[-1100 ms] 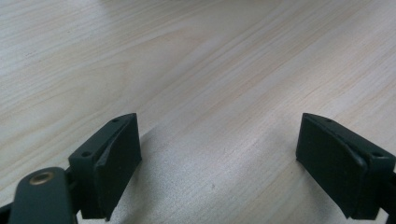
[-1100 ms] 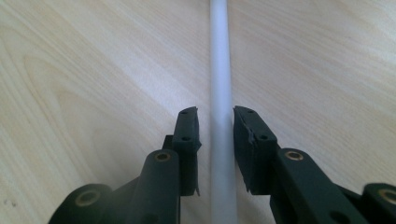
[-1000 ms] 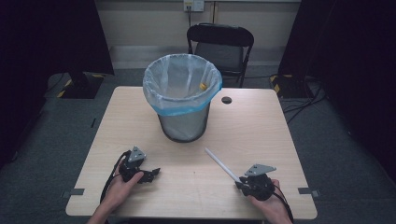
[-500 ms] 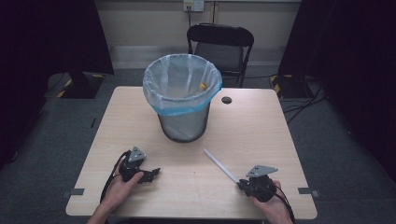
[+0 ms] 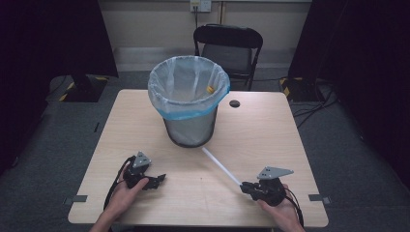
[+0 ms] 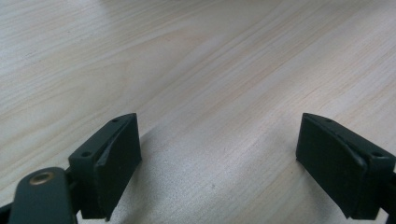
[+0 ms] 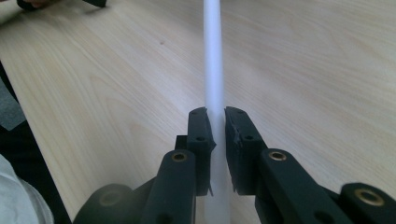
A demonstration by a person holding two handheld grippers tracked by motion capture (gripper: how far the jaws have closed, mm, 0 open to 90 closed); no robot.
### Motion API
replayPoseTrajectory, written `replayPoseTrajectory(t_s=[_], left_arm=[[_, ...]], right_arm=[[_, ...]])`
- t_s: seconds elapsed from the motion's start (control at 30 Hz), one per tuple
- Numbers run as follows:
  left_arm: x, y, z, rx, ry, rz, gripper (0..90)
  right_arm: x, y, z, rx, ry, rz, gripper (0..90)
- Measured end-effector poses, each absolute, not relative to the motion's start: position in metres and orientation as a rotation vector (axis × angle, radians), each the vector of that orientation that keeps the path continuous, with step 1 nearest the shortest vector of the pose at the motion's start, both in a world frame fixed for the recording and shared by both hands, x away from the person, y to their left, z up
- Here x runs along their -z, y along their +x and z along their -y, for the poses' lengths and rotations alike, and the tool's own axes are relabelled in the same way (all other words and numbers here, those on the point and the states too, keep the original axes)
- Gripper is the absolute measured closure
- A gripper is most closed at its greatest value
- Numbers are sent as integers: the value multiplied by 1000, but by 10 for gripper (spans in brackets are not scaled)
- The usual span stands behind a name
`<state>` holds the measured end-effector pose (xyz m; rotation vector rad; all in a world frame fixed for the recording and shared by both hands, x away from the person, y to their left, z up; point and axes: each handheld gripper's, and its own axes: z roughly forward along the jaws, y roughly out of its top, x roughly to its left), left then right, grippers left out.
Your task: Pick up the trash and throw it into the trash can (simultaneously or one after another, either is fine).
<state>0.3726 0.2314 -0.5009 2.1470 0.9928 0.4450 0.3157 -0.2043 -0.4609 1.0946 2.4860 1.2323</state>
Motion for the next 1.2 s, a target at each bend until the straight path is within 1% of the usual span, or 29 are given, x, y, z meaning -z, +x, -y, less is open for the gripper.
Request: replayPoseTrajectory(t_s=[0.6, 0.83, 1.2], left_arm=[[501, 373, -231, -445, 2147, -993, 135], [501, 373, -231, -445, 2147, -993, 135], [501, 373, -231, -445, 2147, -993, 135]], right_arm=[[435, 315, 198, -1373, 990, -2468, 811], [430, 316, 190, -1413, 939, -2482, 810], [408, 320, 175, -1519, 849, -2460, 810]])
